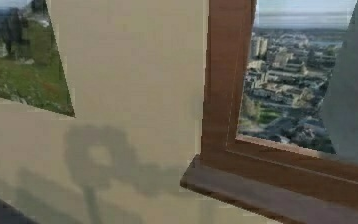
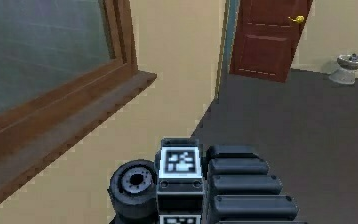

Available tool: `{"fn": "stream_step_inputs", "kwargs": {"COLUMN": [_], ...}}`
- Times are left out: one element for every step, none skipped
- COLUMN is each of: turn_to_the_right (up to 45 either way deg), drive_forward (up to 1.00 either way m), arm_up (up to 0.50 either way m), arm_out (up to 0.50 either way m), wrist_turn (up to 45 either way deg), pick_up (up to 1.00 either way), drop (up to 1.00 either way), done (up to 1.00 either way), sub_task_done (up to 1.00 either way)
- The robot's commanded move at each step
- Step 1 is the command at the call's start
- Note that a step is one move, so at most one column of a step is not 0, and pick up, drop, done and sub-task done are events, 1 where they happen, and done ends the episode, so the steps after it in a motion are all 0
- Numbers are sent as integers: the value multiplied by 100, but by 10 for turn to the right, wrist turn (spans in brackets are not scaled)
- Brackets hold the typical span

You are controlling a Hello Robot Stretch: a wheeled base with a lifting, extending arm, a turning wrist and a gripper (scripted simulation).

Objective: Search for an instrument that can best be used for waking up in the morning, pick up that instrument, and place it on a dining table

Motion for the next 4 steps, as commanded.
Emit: {"fn": "stream_step_inputs", "kwargs": {"turn_to_the_right": [30, -60, -450, -450], "drive_forward": [0, 0, 0, 0], "arm_up": [0, 0, 0, 0], "arm_out": [0, 0, 0, 0], "wrist_turn": [0, 0, 0, 0], "pick_up": [0, 0, 0, 0], "drop": [0, 0, 0, 0], "done": [0, 0, 0, 0], "sub_task_done": [0, 0, 0, 0]}}
